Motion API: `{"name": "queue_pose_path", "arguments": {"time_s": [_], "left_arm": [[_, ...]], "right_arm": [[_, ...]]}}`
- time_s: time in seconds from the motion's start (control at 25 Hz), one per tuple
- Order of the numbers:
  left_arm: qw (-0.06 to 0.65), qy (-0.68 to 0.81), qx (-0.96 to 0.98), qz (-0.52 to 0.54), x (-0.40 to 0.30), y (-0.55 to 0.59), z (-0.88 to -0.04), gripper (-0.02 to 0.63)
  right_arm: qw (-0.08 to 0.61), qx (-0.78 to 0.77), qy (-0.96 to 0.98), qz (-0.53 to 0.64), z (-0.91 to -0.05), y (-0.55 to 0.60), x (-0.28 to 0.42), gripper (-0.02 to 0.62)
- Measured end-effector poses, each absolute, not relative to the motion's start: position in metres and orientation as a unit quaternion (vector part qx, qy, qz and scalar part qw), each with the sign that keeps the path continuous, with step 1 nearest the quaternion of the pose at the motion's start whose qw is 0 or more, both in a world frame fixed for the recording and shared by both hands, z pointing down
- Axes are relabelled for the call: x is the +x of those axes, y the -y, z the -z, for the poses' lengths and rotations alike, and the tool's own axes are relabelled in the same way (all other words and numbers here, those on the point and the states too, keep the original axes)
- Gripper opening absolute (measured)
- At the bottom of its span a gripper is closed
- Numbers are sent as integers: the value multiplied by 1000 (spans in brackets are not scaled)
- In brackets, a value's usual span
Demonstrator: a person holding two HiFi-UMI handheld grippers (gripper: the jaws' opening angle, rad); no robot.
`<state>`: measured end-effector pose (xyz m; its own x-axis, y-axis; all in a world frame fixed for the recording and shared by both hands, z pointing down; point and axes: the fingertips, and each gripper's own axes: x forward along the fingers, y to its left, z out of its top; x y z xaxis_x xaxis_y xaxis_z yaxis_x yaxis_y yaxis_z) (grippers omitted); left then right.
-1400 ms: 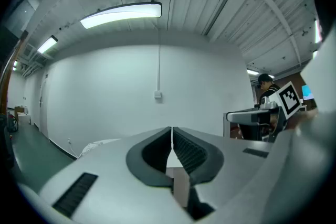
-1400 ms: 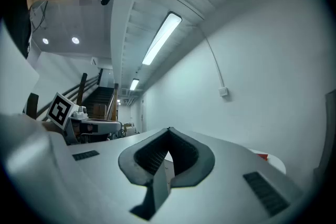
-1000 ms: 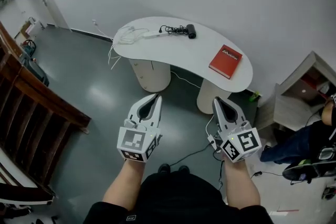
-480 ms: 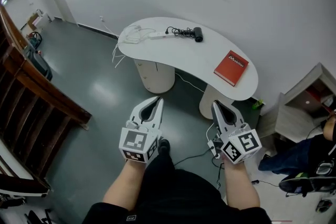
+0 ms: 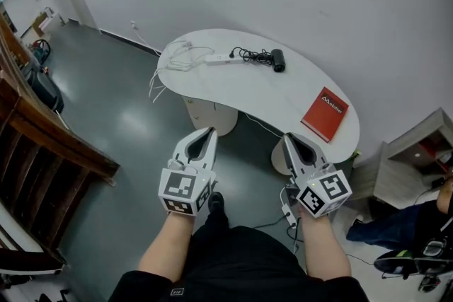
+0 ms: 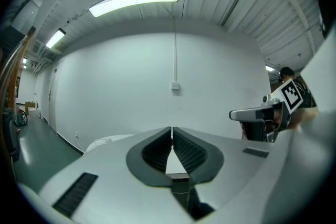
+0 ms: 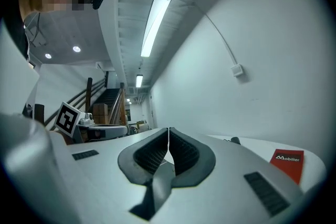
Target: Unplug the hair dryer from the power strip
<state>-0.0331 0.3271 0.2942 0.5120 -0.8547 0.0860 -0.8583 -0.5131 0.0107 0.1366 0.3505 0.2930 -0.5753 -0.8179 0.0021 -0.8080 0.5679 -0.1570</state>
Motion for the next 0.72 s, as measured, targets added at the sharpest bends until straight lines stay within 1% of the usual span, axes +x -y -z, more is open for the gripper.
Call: {"name": "queue_pose_path", "arguments": {"time_s": [0.28,0.48,0.72], "left_arm": [[24,498,866,-42,-95,-224,-284,20],[19,502,863,-49,-134,-171,-283,20],[32,500,864,-53,-145,-134,-293,20]], "right_arm": [[27,-450,-889,74,-283,-245,76,35],[25,-439,-895,75,-285,-193,34,35],[16,-442,-891,107,-299,-149,24,35]]}}
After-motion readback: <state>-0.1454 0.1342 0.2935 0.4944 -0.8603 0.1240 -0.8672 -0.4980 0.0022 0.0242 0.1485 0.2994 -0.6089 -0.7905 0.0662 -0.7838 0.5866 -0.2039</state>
